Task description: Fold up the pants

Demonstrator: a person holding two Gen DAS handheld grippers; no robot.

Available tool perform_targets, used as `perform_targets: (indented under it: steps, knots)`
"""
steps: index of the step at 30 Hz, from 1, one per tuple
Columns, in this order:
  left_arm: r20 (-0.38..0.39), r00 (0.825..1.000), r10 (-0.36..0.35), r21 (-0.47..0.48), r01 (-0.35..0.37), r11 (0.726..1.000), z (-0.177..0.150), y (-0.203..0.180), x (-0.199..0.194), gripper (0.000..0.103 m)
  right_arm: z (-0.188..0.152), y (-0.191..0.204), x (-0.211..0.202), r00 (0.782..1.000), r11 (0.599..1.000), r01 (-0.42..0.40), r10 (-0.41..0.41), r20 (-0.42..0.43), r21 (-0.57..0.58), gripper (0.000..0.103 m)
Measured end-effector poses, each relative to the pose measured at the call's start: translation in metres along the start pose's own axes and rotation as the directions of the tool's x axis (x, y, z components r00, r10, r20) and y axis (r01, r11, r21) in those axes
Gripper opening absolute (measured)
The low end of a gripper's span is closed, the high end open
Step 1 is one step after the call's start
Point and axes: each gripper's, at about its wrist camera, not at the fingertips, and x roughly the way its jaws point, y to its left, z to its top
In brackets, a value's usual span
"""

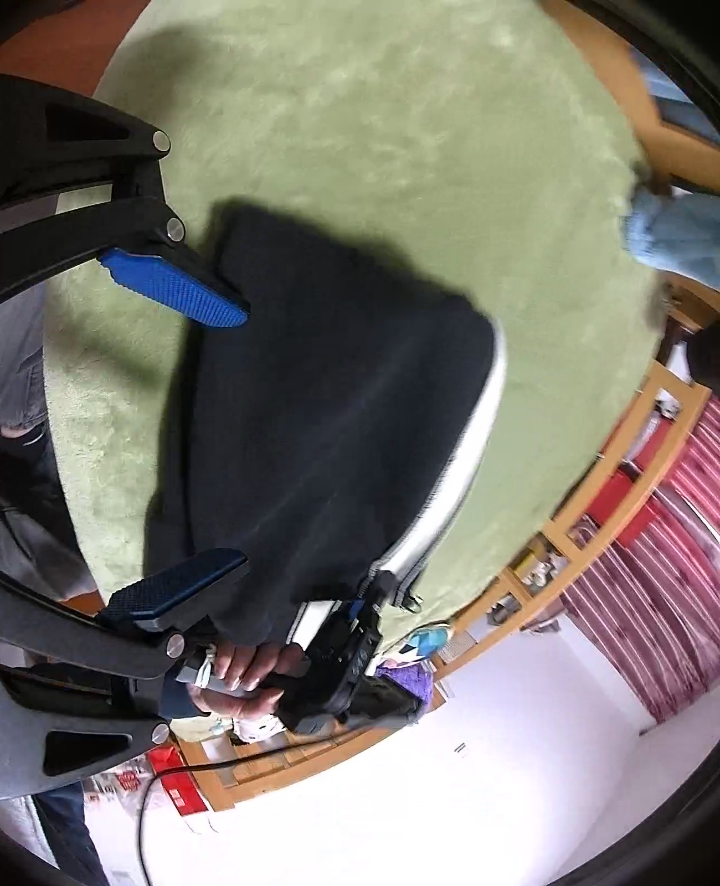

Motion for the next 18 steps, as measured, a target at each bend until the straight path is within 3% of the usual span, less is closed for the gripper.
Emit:
perform_targets:
  steps: [2, 3, 4, 6, 8, 9, 10, 14, 17, 18]
  knots:
    - [0.029, 0.999, -0.025, 0.013, 0.025, 1.000, 0.002, -0.005, -0.006, 0.081, 0.002, -0.014, 0.007, 0.999, 0.999, 0.038, -0.037, -0.033, 0.038, 0.025]
    - [0.045, 0.999, -0.027, 0.011, 0.026, 1.000, 0.006, -0.007, -0.005, 0.081, 0.000, -0.021, 0.017, 0.995, 0.997, 0.045, -0.039, -0.086, 0.063, 0.035]
    - [0.051, 0.999, -0.018, 0.006, 0.018, 1.000, 0.010, -0.006, -0.004, 0.081, -0.004, -0.027, 0.027, 0.989, 0.996, 0.050, -0.038, -0.142, 0.080, 0.036]
    - [0.053, 0.998, 0.025, -0.005, -0.025, 1.000, 0.018, -0.006, -0.001, 0.081, -0.016, -0.027, 0.023, 0.986, 0.996, 0.038, -0.023, -0.166, 0.084, 0.039]
    - [0.090, 0.995, 0.035, -0.020, -0.033, 0.999, 0.029, -0.005, -0.001, 0.081, -0.026, -0.023, 0.007, 0.985, 0.996, 0.044, -0.029, -0.171, 0.081, 0.055]
    - [0.110, 0.993, 0.029, -0.029, -0.025, 0.999, 0.034, -0.005, -0.002, 0.081, -0.032, -0.021, -0.002, 0.986, 0.995, 0.030, -0.014, -0.167, 0.093, 0.068]
    - [0.125, 0.992, 0.023, -0.033, -0.019, 0.999, 0.039, -0.005, -0.002, 0.081, -0.042, -0.018, -0.013, 0.987, 0.994, -0.006, 0.023, -0.159, 0.110, 0.072]
    - [0.136, 0.991, -0.007, -0.026, 0.011, 1.000, 0.052, -0.014, 0.013, 0.081, -0.084, -0.006, -0.022, 0.972, 0.986, -0.073, 0.104, -0.210, 0.150, 0.075]
    - [0.061, 0.986, 0.154, -0.066, -0.150, 0.986, 0.051, 0.001, 0.050, 0.080, -0.105, 0.007, -0.023, 0.977, 0.998, -0.041, 0.052, -0.207, 0.056, 0.072]
    - [0.010, 0.985, 0.175, -0.114, -0.173, 0.978, 0.048, 0.015, 0.065, 0.078, -0.109, 0.013, -0.023, 0.981, 0.999, -0.022, 0.028, -0.194, 0.031, 0.062]
